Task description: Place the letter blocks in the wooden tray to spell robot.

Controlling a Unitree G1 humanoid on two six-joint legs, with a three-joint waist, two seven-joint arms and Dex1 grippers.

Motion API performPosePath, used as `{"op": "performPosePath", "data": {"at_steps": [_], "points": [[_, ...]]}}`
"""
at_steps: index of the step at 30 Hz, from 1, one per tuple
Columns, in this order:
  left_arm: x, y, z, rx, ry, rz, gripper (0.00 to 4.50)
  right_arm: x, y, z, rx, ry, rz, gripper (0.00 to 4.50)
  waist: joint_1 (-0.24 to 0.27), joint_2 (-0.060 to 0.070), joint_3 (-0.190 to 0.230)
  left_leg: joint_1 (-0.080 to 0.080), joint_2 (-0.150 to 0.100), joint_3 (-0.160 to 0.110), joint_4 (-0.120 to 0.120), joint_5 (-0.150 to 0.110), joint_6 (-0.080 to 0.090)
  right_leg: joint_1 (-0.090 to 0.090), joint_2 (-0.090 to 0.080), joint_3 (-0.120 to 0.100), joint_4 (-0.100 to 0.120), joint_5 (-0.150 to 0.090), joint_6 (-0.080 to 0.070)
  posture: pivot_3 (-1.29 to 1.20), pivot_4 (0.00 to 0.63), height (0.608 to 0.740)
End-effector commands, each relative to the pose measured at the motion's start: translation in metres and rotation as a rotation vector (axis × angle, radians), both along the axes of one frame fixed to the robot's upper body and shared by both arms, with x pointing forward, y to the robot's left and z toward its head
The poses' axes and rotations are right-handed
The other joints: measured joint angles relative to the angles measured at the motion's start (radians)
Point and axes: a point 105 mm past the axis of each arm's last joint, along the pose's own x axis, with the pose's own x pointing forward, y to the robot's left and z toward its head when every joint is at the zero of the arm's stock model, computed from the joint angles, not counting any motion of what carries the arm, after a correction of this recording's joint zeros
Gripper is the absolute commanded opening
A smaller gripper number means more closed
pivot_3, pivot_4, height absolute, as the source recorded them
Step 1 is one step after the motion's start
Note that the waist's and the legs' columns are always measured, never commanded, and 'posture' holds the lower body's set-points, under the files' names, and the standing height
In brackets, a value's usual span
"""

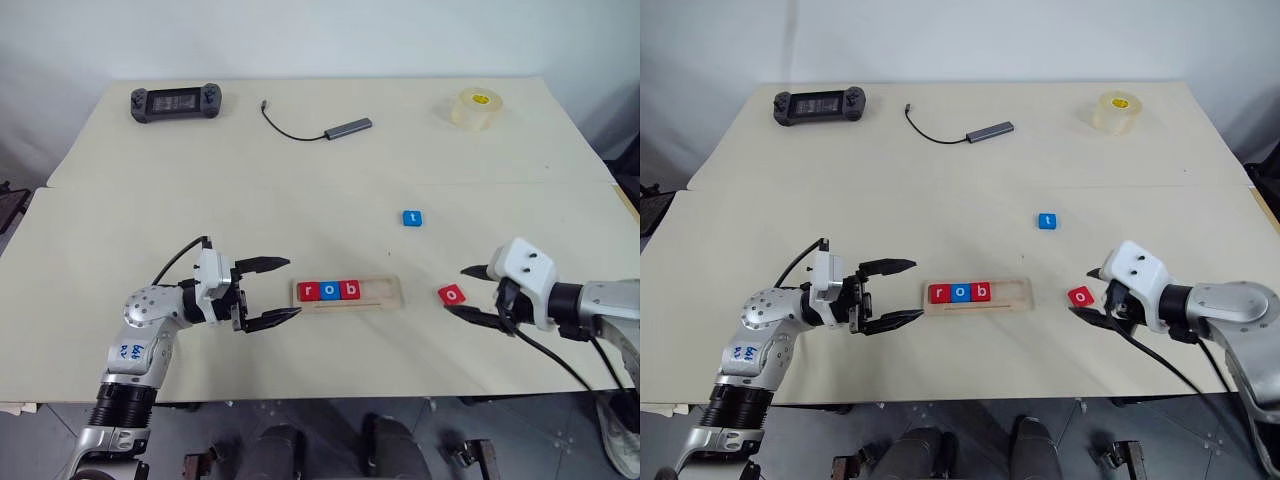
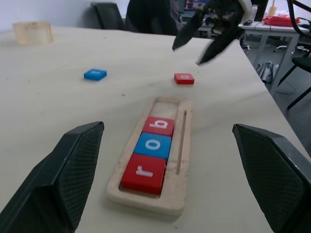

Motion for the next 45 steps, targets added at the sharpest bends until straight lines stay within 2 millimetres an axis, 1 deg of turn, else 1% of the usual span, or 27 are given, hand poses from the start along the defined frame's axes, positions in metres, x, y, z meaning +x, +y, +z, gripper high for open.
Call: {"op": "performPosePath", "data": {"at_steps": [1, 3, 6, 9, 13, 15, 19, 22, 25, 30, 33, 36, 39, 40, 44, 45], "points": [[-0.006, 0.005, 0.011, -0.004, -0.042, 0.017, 4.50, 0.010, -0.007, -0.009, -0.108, -0.006, 0.201, 3.71, -0.004, -0.001, 0.000, 0.000, 0.000, 0.000, 0.000, 0.000, 0.000, 0.000, 0.000, 0.000, 0.000, 0.000, 0.000, 0.00, 0.150, 0.740], [-0.009, 0.006, 0.012, -0.002, -0.042, 0.026, 4.50, 0.025, -0.009, -0.010, -0.143, -0.028, 0.250, 3.71, -0.008, -0.001, 0.001, 0.000, 0.000, 0.001, 0.001, 0.000, 0.000, 0.000, -0.001, 0.000, 0.000, 0.000, 0.001, 0.00, 0.150, 0.740], [-0.013, 0.007, 0.012, 0.000, -0.035, 0.034, 4.50, 0.041, -0.009, -0.011, -0.170, -0.038, 0.294, 3.71, -0.005, -0.001, 0.001, 0.000, 0.001, 0.000, 0.002, 0.000, 0.000, 0.000, -0.001, -0.001, -0.001, 0.000, 0.001, 0.00, 0.150, 0.740], [-0.018, 0.006, 0.012, 0.001, -0.029, 0.038, 4.50, 0.051, -0.010, -0.015, -0.178, -0.016, 0.311, 3.71, 0.000, -0.001, 0.001, -0.001, 0.002, -0.001, 0.002, 0.000, -0.001, 0.001, -0.001, -0.002, -0.002, 0.000, 0.001, 0.00, 0.150, 0.740], [-0.022, 0.006, 0.013, 0.004, -0.024, 0.044, 4.50, 0.051, -0.019, -0.027, -0.230, 0.049, 0.349, 3.71, 0.003, 0.000, 0.001, -0.001, 0.001, -0.008, 0.004, 0.000, -0.001, 0.005, -0.001, -0.007, -0.004, 0.000, 0.000, 0.00, 0.150, 0.740], [-0.023, 0.007, 0.013, 0.007, -0.024, 0.050, 4.50, 0.052, -0.025, -0.029, -0.269, 0.067, 0.356, 3.71, 0.003, 0.000, 0.001, -0.001, 0.001, -0.010, 0.005, -0.001, -0.002, 0.009, -0.001, -0.009, -0.006, 0.000, 0.000, 0.00, 0.150, 0.740], [-0.024, 0.008, 0.015, 0.008, -0.025, 0.057, 4.50, 0.051, -0.029, -0.029, -0.293, 0.112, 0.378, 3.71, 0.003, 0.000, 0.001, 0.001, 0.001, -0.011, 0.006, -0.001, -0.002, 0.012, -0.001, -0.010, -0.009, 0.000, 0.000, 0.00, 0.150, 0.740], [-0.025, 0.008, 0.014, 0.008, -0.023, 0.053, 4.50, 0.052, -0.027, -0.026, -0.283, 0.106, 0.390, 3.71, 0.003, 0.000, 0.001, 0.001, 0.001, -0.011, 0.006, -0.001, -0.002, 0.012, -0.001, -0.010, -0.009, 0.000, 0.000, 0.00, 0.150, 0.740], [-0.027, 0.005, 0.013, 0.007, -0.016, 0.032, 4.50, 0.050, -0.030, -0.025, -0.300, 0.115, 0.404, 3.71, 0.002, 0.000, 0.001, 0.001, 0.001, -0.011, 0.006, -0.001, -0.002, 0.012, -0.001, -0.011, -0.008, 0.000, 0.000, 0.00, 0.150, 0.740], [-0.026, 0.002, 0.013, 0.008, -0.012, 0.014, 4.50, 0.046, -0.037, -0.026, -0.329, 0.125, 0.421, 3.71, 0.003, 0.000, 0.001, 0.001, 0.001, -0.012, 0.006, -0.001, -0.002, 0.012, -0.001, -0.011, -0.007, 0.000, 0.000, 0.00, 0.150, 0.740], [-0.025, 0.001, 0.012, 0.008, -0.010, 0.009, 4.50, 0.046, -0.037, -0.025, -0.337, 0.118, 0.435, 3.71, 0.003, 0.000, 0.001, 0.001, 0.001, -0.012, 0.006, -0.001, -0.002, 0.012, -0.001, -0.011, -0.007, 0.000, 0.000, 0.00, 0.150, 0.740], [-0.024, 0.001, 0.012, 0.008, -0.009, 0.008, 4.50, 0.044, -0.037, -0.029, -0.352, 0.118, 0.458, 3.71, 0.003, 0.000, 0.001, 0.001, 0.001, -0.012, 0.006, -0.001, -0.002, 0.012, -0.001, -0.011, -0.007, 0.000, 0.000, 0.00, 0.150, 0.740], [-0.023, 0.000, 0.012, 0.005, -0.010, 0.006, 4.50, 0.041, -0.039, -0.031, -0.362, 0.128, 0.466, 3.19, 0.002, 0.000, 0.000, 0.001, 0.001, -0.012, 0.006, -0.001, -0.002, 0.012, -0.001, -0.011, -0.007, 0.000, 0.000, 0.00, 0.150, 0.740], [-0.023, 0.000, 0.012, 0.005, -0.011, 0.006, 4.50, 0.040, -0.039, -0.032, -0.362, 0.134, 0.466, 2.82, 0.002, 0.000, 0.000, 0.001, 0.001, -0.012, 0.006, -0.001, -0.002, 0.013, -0.001, -0.011, -0.007, 0.000, 0.000, 0.00, 0.150, 0.740], [-0.023, 0.000, 0.013, 0.003, -0.011, 0.009, 4.50, 0.042, -0.037, -0.031, -0.346, 0.130, 0.455, 1.60, 0.001, 0.000, 0.000, 0.002, 0.001, -0.011, 0.007, -0.001, -0.002, 0.013, -0.001, -0.011, -0.008, 0.001, 0.001, 0.00, 0.150, 0.740], [-0.023, 0.000, 0.013, 0.002, -0.011, 0.009, 4.50, 0.043, -0.036, -0.030, -0.337, 0.125, 0.448, 1.48, 0.001, 0.000, 0.000, 0.002, 0.001, -0.011, 0.007, -0.001, -0.002, 0.013, -0.002, -0.011, -0.008, 0.001, 0.000, 0.00, 0.150, 0.740]]}}
